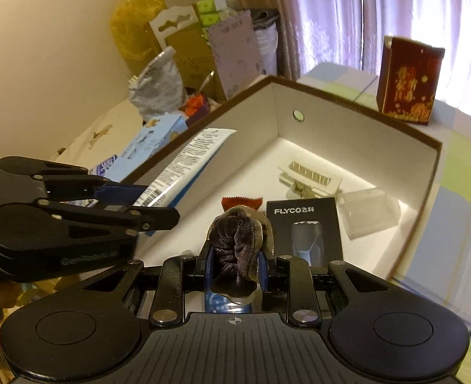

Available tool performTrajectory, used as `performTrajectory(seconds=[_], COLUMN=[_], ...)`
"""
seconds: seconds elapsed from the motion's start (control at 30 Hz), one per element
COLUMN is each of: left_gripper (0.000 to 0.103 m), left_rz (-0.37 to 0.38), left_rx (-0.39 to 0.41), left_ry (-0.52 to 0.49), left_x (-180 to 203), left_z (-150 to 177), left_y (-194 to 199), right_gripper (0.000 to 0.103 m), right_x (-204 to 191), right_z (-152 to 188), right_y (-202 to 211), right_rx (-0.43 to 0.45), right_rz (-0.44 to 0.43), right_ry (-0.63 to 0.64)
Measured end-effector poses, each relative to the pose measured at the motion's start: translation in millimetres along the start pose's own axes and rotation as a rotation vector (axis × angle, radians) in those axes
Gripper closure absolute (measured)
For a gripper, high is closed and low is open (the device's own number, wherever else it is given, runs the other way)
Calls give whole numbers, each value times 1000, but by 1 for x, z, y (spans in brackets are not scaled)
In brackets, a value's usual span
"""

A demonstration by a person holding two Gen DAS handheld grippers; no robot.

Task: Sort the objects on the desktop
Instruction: 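Carry the white tube and brown hair tie with both tools over the open box, then open the left tool to drop the tube while the right tool releases the hair tie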

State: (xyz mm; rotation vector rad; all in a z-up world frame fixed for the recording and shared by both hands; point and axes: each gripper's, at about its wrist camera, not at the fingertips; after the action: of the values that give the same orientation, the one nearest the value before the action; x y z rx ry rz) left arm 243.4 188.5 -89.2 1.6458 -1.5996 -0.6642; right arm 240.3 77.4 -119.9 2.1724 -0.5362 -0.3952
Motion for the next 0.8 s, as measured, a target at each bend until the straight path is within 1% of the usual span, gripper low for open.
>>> performTrajectory(seconds=[0.2,0.37,0.47,0.8], left_gripper=[77,76,76,76], left_rz=[2,-10,-3,-21], left_rx=[-46,-71,-76,-66], left_ry=[-13,-22,-32,-36], left_x=[-10,-12,-12,-12], left_z=[0,1,2,-2], left_y=[-23,-33,-34,-29], right_gripper=[79,79,79,79], right_x=[-2,2,3,2], right_z=[-2,0,0,2], right_y=[-18,-27,-30,-33], right_rx=[-35,-60,-67,-76], right_rz=[17,23,27,25], right_ry=[-5,-23,-27,-25])
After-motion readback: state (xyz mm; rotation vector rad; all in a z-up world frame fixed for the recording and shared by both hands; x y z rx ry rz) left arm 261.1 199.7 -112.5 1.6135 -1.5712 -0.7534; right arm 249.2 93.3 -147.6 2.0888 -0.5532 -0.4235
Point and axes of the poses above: each gripper's, at about its wrist camera, not at the fingertips, and y roughly against the way its jaws point, x to its right, z to its underside, and after that the axes turned 11 degrees about z, right-handed
